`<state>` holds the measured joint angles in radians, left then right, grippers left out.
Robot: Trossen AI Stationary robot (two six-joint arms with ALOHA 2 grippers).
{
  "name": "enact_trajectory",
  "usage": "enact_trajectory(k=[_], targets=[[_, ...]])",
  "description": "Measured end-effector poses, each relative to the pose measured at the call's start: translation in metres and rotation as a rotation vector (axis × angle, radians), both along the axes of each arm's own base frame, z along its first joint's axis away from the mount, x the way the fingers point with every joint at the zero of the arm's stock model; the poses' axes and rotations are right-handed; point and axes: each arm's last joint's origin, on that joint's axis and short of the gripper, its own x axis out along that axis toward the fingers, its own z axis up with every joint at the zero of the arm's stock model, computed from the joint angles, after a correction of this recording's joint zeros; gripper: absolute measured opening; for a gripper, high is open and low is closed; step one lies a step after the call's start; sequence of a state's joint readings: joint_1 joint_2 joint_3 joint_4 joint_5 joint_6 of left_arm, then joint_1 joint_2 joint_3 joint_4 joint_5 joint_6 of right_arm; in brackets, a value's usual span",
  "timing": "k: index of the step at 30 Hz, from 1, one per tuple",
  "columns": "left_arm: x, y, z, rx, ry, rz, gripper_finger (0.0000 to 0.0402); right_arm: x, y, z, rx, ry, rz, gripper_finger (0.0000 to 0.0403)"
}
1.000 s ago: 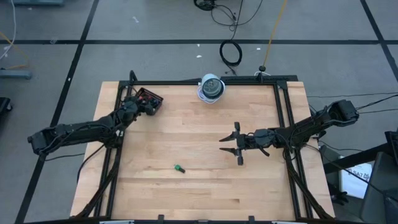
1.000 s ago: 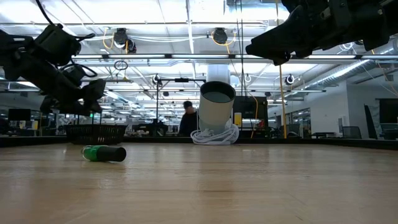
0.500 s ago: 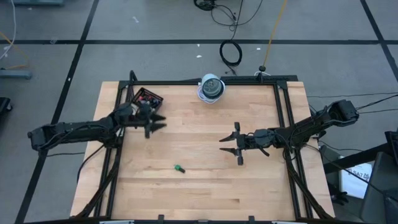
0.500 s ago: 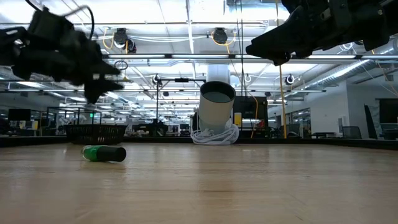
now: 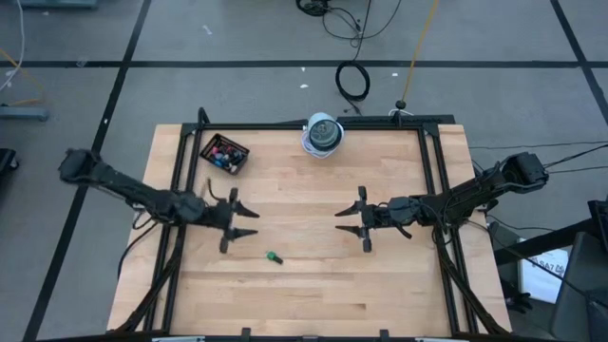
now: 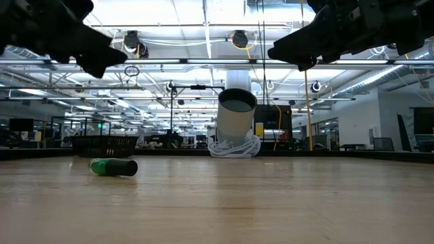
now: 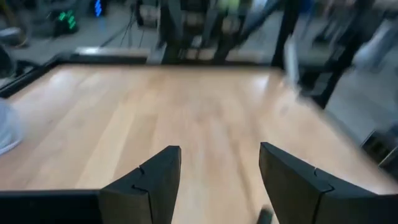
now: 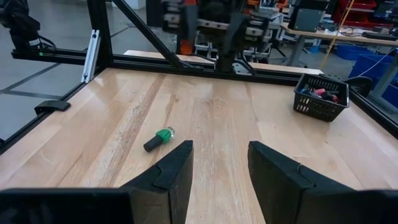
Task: Pick & Place Nail Polish
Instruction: Put the green nail polish bottle into the black basket
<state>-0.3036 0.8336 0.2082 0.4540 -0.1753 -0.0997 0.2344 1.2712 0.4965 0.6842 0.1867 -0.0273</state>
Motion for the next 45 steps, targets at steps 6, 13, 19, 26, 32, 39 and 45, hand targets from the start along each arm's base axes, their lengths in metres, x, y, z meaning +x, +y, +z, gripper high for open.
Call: enact_trajectory(k=[6, 13, 19, 26, 32, 39, 45], targets=[[0.031, -0.038, 0.006, 0.165, 0.255, -0.009, 0.0214, 0.000, 0.000, 0.000, 0.000, 0.000, 0.000, 0.0146], [0.072, -0.061, -0.014, 0.332, 0.598, -0.036, 0.0214, 0.000, 0.000, 0.000, 0.001, 0.000, 0.000, 0.0146], [0.092, -0.072, -0.039, 0.408, 0.681, -0.178, 0.0214, 0.000, 0.000, 0.000, 0.014, 0.003, -0.002, 0.0146], [0.098, -0.064, -0.060, 0.414, 0.769, -0.149, 0.0214, 0.000, 0.000, 0.000, 0.013, 0.002, -0.002, 0.0146], [0.103, -0.057, -0.065, 0.325, 0.799, -0.164, 0.0214, 0.000, 0.000, 0.000, 0.013, 0.002, -0.002, 0.0146], [0.108, -0.054, -0.065, 0.307, 0.766, -0.195, 0.0214, 0.000, 0.000, 0.000, 0.013, 0.004, -0.002, 0.0146], [0.108, -0.050, -0.065, 0.276, 0.784, -0.181, 0.0214, 0.000, 0.000, 0.000, 0.012, 0.003, -0.002, 0.0146]])
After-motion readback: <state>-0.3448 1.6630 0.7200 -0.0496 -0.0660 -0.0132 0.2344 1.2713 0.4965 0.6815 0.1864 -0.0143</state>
